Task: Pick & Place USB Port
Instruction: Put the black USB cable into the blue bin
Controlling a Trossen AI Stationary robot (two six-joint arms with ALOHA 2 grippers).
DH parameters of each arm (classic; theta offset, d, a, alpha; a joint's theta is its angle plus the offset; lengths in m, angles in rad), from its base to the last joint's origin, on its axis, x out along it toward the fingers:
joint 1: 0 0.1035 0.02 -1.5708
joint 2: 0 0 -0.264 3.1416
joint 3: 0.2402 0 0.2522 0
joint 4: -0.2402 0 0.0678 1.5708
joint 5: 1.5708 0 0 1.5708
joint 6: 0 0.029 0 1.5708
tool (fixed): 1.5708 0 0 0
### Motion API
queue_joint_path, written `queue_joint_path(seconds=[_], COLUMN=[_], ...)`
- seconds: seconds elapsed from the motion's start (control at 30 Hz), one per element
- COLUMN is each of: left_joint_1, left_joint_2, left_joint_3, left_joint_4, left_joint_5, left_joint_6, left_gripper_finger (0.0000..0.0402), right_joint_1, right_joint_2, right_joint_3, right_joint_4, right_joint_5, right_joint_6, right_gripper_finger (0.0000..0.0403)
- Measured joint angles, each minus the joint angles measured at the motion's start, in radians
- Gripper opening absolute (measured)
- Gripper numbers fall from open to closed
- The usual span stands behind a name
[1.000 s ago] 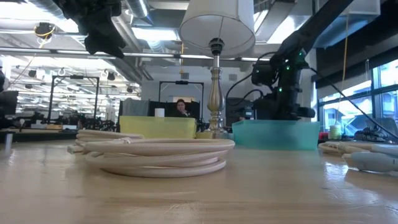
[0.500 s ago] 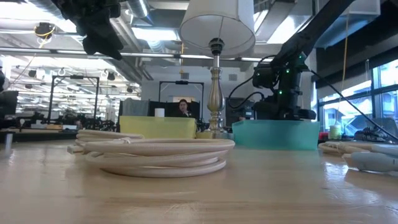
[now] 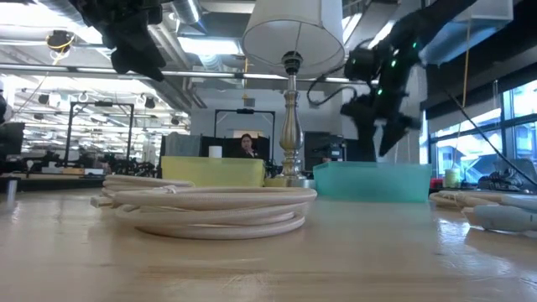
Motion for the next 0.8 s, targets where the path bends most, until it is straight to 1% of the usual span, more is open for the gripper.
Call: queue_joint_path(seconds=[0.13,0.23,0.3,0.37,0.43,0.47,0.5,0.57,0.63,0.67,0.7,0.73,0.8], left_joint_1=[0.000,0.000,0.000,0.000,0.000,0.000,0.000,0.000,0.000,0.000,0.000,0.000,0.000], left_joint_2=[0.000,0.000,0.000,0.000,0.000,-0.001,-0.001,-0.002,-0.003,-0.005,-0.008,-0.013,-0.026], left_joint_3=[0.000,0.000,0.000,0.000,0.000,0.000,0.000,0.000,0.000,0.000,0.000,0.000,0.000], left_joint_4=[-0.016,-0.023,-0.022,-0.022,-0.025,-0.031,-0.038,-0.051,-0.073,-0.083,-0.090,-0.096,-0.103], left_joint_5=[0.000,0.000,0.000,0.003,0.011,0.018,0.025,0.026,0.025,0.025,0.023,0.018,0.017], left_joint_6=[0.000,0.002,0.003,0.003,0.003,0.003,0.003,0.012,0.013,0.013,0.019,0.028,0.044], left_gripper_finger=[0.0223,0.0223,0.0223,0.0223,0.0223,0.0223,0.0223,0.0223,0.0223,0.0223,0.0223,0.0223,0.0223], right_joint_1=[0.020,0.022,0.028,0.053,0.108,0.154,0.213,0.366,0.543,0.632,0.728,0.815,0.980], right_joint_2=[-0.085,-0.148,-0.196,-0.252,-0.317,-0.353,-0.393,-0.470,-0.535,-0.560,-0.578,-0.587,-0.580], right_joint_3=[0.012,0.012,0.012,0.012,0.012,0.012,0.011,0.001,-0.016,-0.028,-0.043,-0.060,-0.095], right_joint_4=[-0.182,-0.352,-0.458,-0.559,-0.637,-0.656,-0.655,-0.586,-0.459,-0.382,-0.294,-0.203,-0.005], right_joint_5=[0.134,0.199,0.223,0.211,0.127,0.074,0.022,-0.056,-0.072,-0.059,-0.021,0.029,0.172], right_joint_6=[0.028,0.069,0.096,0.138,0.186,0.220,0.265,0.385,0.522,0.595,0.659,0.706,0.755], right_gripper_finger=[0.0260,0.0248,0.0241,0.0235,0.0230,0.0227,0.0224,0.0219,0.0212,0.0209,0.0205,0.0201,0.0192])
